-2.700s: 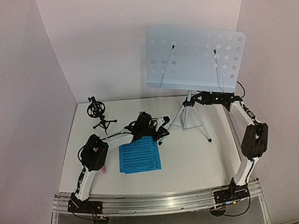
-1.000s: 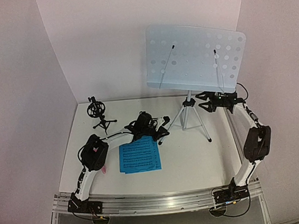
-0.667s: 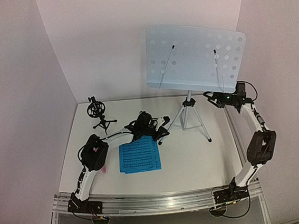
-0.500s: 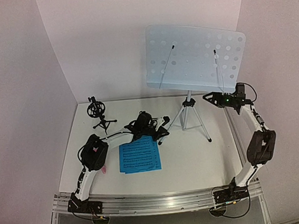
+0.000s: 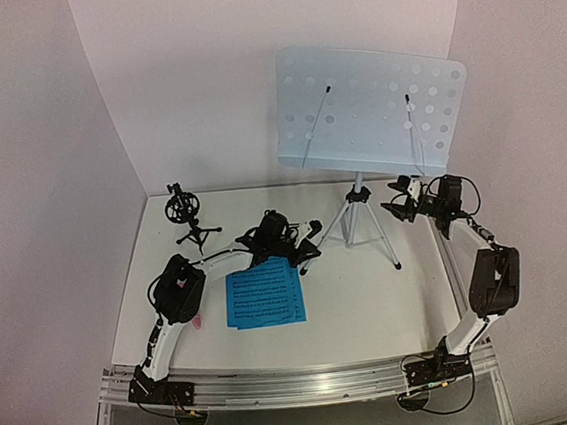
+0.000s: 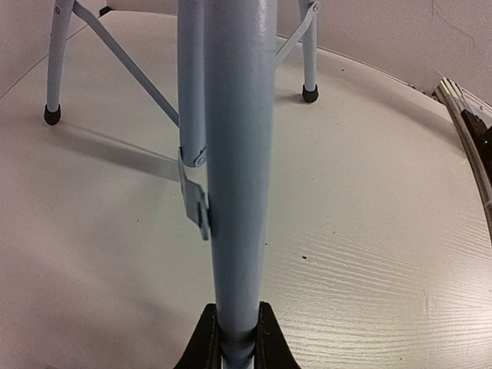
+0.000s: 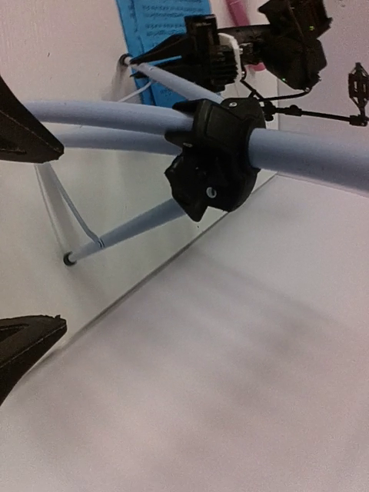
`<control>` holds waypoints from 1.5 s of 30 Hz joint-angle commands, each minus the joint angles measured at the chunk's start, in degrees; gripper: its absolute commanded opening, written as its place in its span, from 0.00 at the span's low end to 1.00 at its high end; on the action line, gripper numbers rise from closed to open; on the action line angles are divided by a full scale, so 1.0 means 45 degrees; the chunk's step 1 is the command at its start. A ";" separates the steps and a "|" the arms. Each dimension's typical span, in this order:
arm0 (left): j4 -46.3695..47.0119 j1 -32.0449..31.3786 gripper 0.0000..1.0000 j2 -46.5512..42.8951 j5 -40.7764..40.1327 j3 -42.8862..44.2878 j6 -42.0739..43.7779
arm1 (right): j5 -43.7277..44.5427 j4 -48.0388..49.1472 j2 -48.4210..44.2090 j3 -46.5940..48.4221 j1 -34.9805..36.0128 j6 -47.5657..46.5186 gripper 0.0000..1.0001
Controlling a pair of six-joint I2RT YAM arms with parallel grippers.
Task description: Set up the instrument practice props
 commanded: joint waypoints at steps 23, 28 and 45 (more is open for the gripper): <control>0.0600 0.0136 0.00 0.0390 -0.0449 0.0334 -0.0592 | 0.2734 -0.0153 -0.0774 0.0617 0.2459 -0.8800 0.44; 0.0482 0.0130 0.00 0.0380 -0.0474 0.0282 -0.0666 | 0.2575 -0.0221 -0.1067 0.0609 0.2487 -0.8773 0.42; 0.0369 -0.0020 0.00 0.0239 -0.0658 0.0061 -0.0278 | 0.2612 -0.3700 -0.0777 0.1841 0.2777 -1.0819 0.37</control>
